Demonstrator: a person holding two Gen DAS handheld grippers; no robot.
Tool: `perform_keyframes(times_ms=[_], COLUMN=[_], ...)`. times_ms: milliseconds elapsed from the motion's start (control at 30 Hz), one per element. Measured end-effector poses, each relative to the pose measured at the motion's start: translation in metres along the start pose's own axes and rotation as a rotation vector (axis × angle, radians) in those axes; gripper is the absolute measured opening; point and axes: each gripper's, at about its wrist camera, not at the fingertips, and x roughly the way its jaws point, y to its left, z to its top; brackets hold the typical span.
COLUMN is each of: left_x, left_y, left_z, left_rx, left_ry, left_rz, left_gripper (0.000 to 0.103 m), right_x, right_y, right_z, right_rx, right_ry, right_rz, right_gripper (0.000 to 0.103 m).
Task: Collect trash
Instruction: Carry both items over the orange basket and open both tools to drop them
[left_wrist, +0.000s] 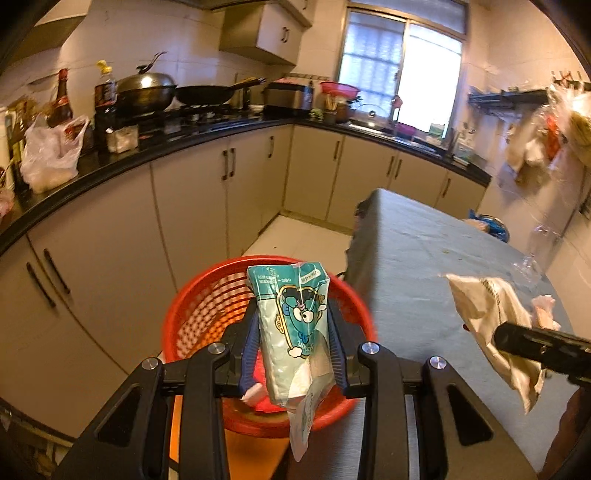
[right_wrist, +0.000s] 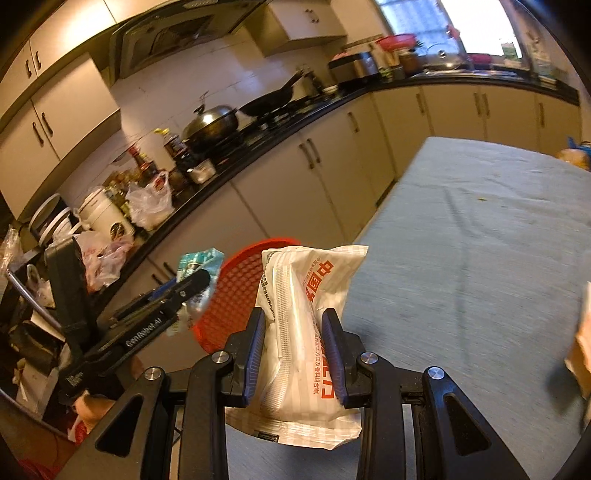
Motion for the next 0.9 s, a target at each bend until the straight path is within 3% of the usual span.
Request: perform_keyframes(times_ms=[433, 600, 900], left_x=[0.038, 0.047, 0.063], left_y=[0.037, 0.044, 0.049], left_z=[-0.009, -0.013, -0.017], left_rx=[-0.052, -0.061, -0.057], left_ry=[0.072, 0.094, 0.129], left_rz=[0.017, 0.022, 0.017], left_gripper=[0.033, 0.034, 0.036], right_x=[0.091, 0.116, 0.152], right_y=[0.004, 0.003, 0.002], right_z=[0.027, 0.032, 0.033], right_rx=[0.168, 0.227, 0.252], right_ry=[0.161, 0.192, 0.247], right_rz=[0.193, 0.211, 0.163], right_gripper=[0.034, 0.035, 0.035])
